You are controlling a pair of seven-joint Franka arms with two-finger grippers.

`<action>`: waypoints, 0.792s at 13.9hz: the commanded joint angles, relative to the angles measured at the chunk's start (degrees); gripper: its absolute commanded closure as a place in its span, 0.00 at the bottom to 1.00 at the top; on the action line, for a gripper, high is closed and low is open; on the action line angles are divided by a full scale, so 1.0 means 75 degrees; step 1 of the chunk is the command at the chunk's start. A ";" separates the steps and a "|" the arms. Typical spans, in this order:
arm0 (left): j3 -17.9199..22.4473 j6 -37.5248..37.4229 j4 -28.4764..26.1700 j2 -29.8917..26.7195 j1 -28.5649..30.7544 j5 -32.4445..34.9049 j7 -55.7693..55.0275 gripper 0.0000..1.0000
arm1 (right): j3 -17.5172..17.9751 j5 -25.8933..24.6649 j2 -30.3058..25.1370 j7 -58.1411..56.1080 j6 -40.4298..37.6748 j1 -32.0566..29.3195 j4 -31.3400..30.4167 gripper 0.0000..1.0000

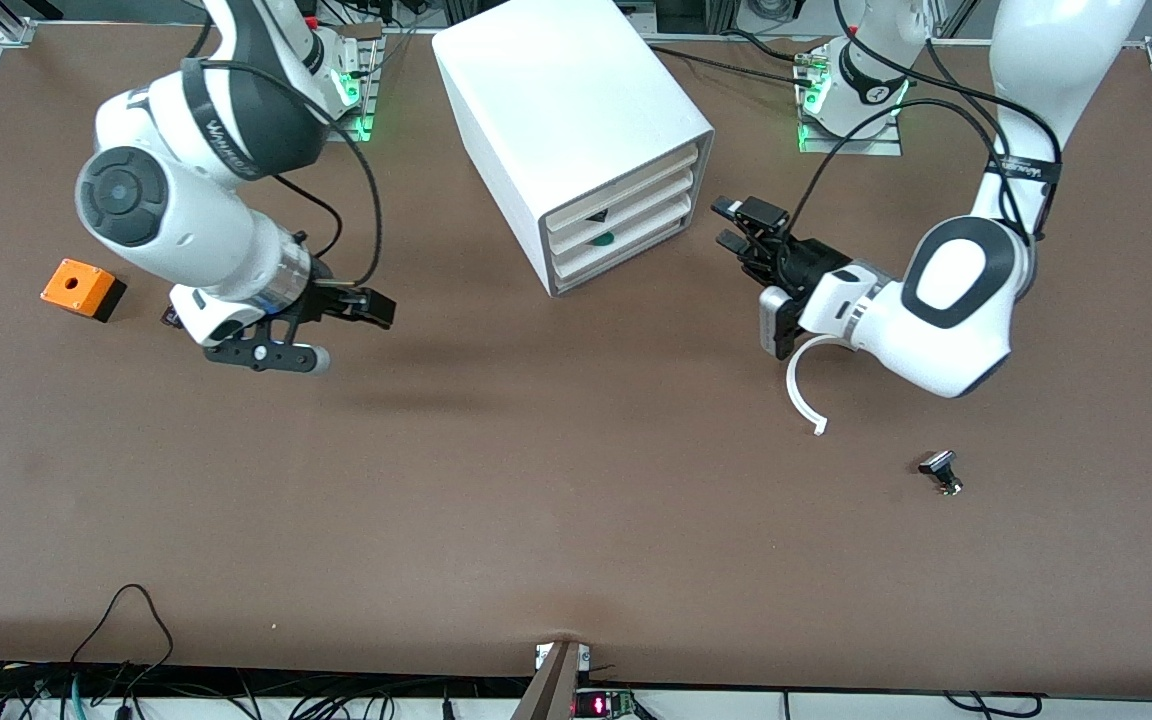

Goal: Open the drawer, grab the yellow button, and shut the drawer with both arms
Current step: 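Move the left gripper to the drawer handle while the right gripper approaches, then grasp the white drawer handle with the left gripper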

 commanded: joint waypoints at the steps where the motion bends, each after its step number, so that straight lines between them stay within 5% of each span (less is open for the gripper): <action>1: -0.0093 0.0363 -0.0698 -0.0155 -0.0077 -0.0147 0.0678 0.35 | -0.0051 -0.0012 0.0109 0.0483 0.0215 0.0341 0.0075 0.00; 5: -0.0326 0.1358 -0.1542 -0.0155 -0.0077 -0.0182 0.1746 0.33 | -0.0063 -0.0035 0.0273 0.1022 0.0461 0.0669 0.0087 0.00; 9: -0.0772 0.1244 -0.1755 -0.0179 -0.0065 -0.0253 0.1759 0.51 | -0.0051 -0.0235 0.0332 0.1609 0.0462 0.0975 0.0087 0.00; 11: -0.0983 0.1290 -0.1918 -0.0179 -0.0065 -0.0253 0.1782 0.51 | -0.0051 -0.0235 0.0332 0.1714 0.0462 0.1021 0.0087 0.00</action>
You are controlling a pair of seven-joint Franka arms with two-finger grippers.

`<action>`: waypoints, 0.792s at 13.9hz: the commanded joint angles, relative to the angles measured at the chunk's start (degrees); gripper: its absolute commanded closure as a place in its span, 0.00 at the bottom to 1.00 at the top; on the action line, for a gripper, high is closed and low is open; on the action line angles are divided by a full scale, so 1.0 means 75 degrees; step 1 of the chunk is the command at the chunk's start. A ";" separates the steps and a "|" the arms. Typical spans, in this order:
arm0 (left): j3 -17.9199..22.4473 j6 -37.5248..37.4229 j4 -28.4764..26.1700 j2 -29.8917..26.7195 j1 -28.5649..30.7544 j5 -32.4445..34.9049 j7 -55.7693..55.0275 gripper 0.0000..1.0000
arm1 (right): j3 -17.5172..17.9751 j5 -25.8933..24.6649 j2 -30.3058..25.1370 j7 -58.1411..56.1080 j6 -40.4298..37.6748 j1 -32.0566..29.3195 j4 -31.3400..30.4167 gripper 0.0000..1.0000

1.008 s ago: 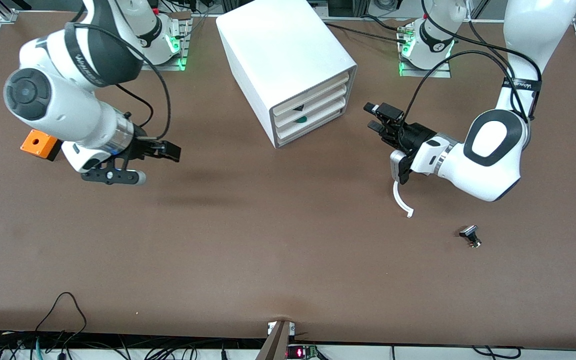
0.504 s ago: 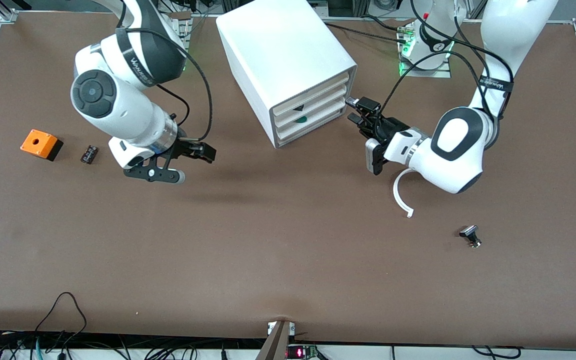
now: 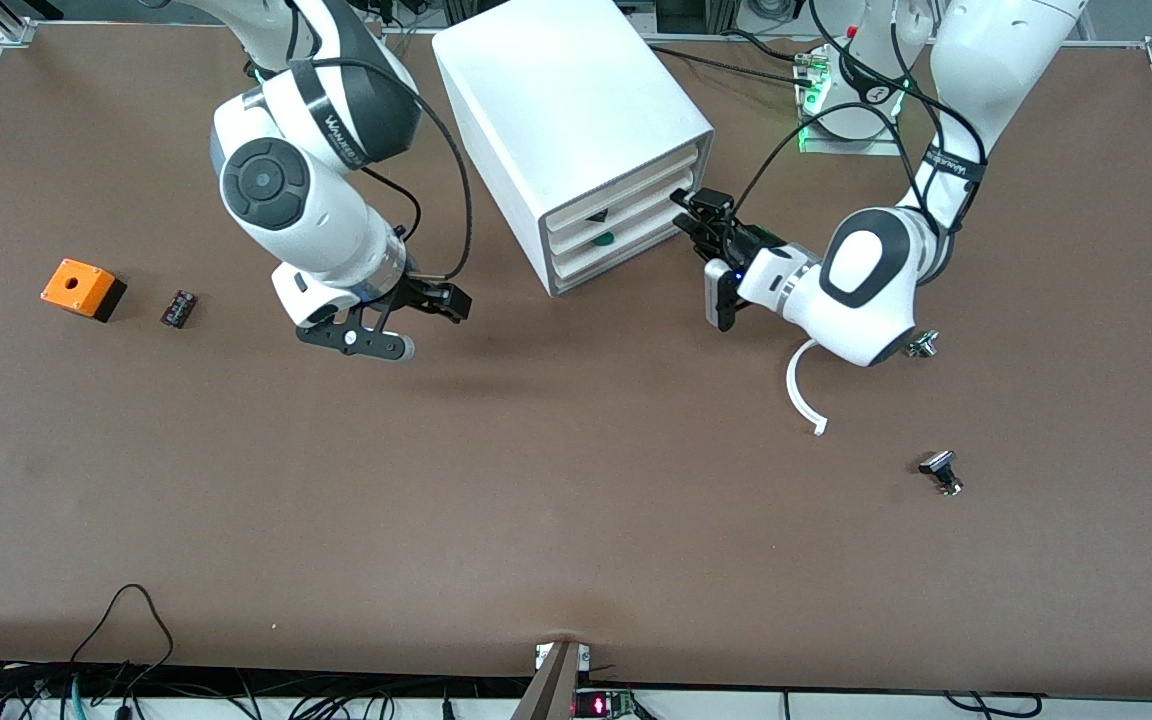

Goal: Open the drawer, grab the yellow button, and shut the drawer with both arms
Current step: 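Grasp the white drawer handle with the left gripper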

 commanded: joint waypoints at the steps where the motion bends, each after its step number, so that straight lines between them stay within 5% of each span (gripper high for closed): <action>1: -0.0176 0.0038 -0.0356 -0.0163 0.0086 -0.0211 0.0372 0.52 | -0.0052 -0.0110 0.0027 0.0310 0.0035 0.0139 0.0085 0.00; 11: -0.0667 0.0622 -0.0812 -0.0210 0.0074 -0.0222 0.0609 0.56 | -0.0052 -0.0086 0.0027 0.0475 0.0035 0.0187 0.0202 0.00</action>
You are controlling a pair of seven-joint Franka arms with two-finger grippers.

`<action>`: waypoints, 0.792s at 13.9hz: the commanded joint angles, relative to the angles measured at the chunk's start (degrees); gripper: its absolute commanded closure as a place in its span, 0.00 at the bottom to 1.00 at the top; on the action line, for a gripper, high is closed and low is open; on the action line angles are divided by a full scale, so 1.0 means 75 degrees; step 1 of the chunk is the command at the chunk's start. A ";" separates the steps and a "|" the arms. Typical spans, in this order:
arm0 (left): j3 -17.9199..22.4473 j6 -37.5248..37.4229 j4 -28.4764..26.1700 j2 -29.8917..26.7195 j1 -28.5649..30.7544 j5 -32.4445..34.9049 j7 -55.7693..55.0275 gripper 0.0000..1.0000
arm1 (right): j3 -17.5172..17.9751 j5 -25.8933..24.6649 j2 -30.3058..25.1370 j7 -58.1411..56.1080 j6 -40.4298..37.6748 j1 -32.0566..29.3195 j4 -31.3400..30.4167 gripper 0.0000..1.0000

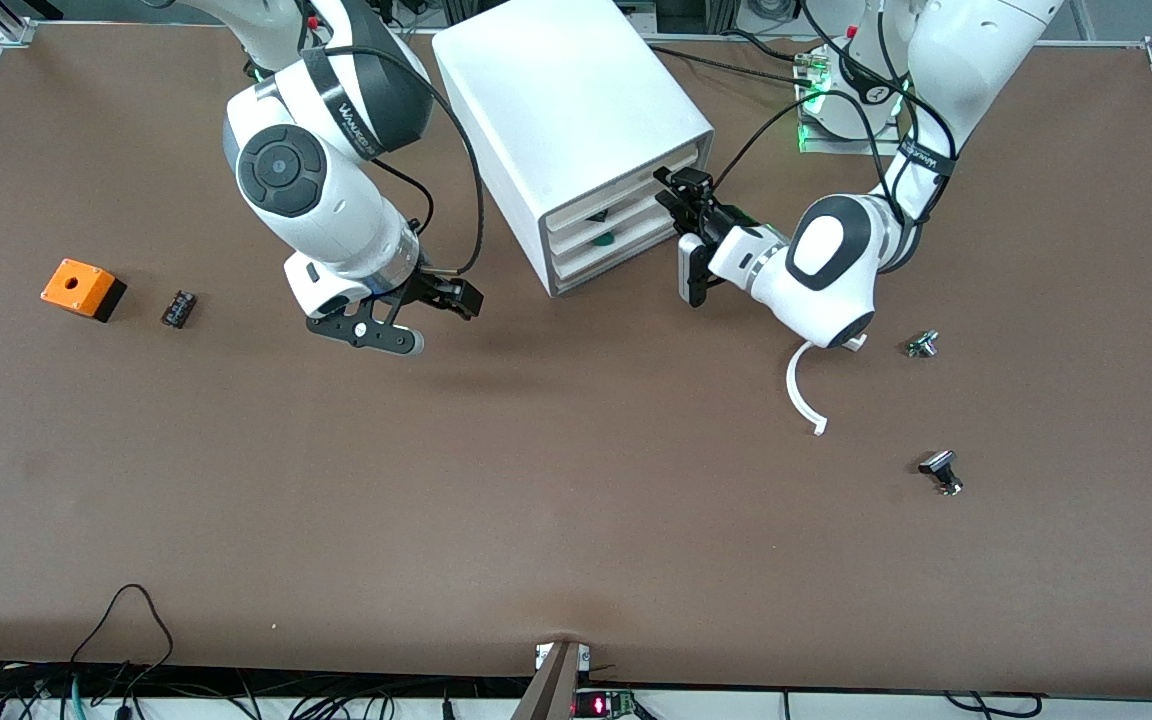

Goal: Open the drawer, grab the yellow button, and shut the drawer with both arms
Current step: 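Pull the drawer out of the cabinet with the left gripper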

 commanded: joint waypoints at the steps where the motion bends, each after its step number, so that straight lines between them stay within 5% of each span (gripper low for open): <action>1: -0.0321 0.0445 -0.0376 -0.0231 0.0090 -0.0222 0.0201 0.63 | -0.0048 -0.0086 0.0027 0.0148 0.0014 0.0085 0.0104 0.00; 4: -0.0322 0.0540 -0.0307 -0.0208 0.0090 -0.0210 0.0212 1.00 | -0.0048 -0.0098 0.0074 0.0137 0.0014 0.0073 0.0104 0.00; 11: -0.0240 0.0481 0.0489 0.0259 0.0651 0.0070 0.0177 1.00 | -0.0048 -0.0074 0.0132 0.0148 0.0014 0.0131 0.0256 0.00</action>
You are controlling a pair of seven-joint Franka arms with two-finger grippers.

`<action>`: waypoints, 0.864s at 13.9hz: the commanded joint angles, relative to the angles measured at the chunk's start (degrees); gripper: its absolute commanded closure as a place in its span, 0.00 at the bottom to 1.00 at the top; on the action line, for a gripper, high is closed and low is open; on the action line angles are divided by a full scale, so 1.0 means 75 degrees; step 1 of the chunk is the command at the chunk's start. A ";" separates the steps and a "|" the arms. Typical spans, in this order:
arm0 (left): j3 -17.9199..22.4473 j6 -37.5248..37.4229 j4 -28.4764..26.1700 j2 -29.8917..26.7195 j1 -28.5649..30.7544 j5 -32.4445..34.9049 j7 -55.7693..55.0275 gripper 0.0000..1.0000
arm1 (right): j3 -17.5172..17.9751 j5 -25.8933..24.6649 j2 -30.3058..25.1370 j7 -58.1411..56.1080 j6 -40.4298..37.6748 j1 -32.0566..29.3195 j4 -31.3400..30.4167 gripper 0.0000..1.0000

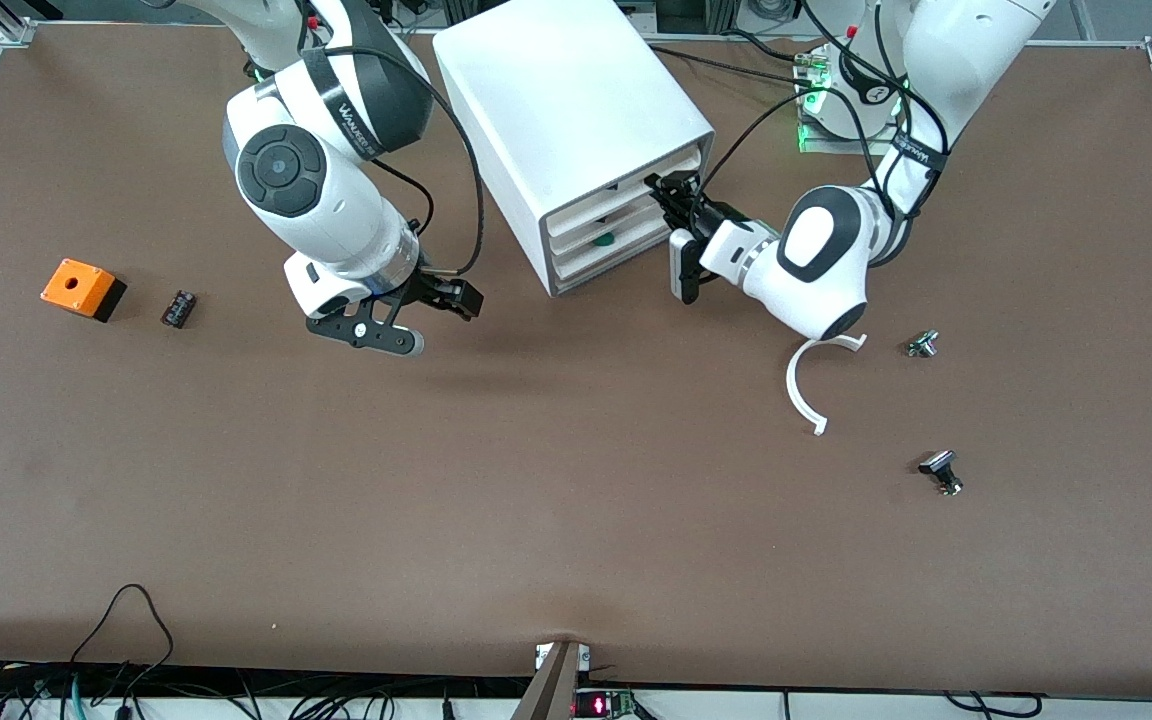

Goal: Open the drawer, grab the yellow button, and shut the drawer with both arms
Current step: 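Pull the drawer out of the cabinet with the left gripper, then grasp the orange button with the right gripper while the left gripper withdraws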

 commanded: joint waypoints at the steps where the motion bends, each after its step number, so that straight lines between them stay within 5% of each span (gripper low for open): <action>1: 0.0018 0.0057 0.0737 0.0572 0.0622 0.0360 0.0193 1.00 | -0.0046 -0.0086 0.0168 0.0158 -0.0004 0.0209 0.0307 0.00; 6: 0.0029 -0.0048 0.1946 0.1523 0.1092 0.0562 0.0182 0.99 | -0.0058 -0.0121 0.0799 0.0650 -0.0109 0.0561 0.1336 0.00; 8: 0.0017 -0.0060 0.2041 0.1501 0.1140 0.0865 0.0182 0.69 | -0.0058 -0.0121 0.1104 0.0790 -0.0086 0.0771 0.1829 0.00; 9: 0.0017 -0.0118 0.2099 0.1501 0.1233 0.0902 0.0182 0.01 | -0.0058 -0.0109 0.1315 0.0977 -0.0074 0.0888 0.2168 0.00; 12: 0.0017 -0.0283 0.2146 0.1419 0.1409 0.0949 0.0112 0.00 | -0.0093 -0.0167 0.1948 0.1284 -0.0086 0.1450 0.3188 0.00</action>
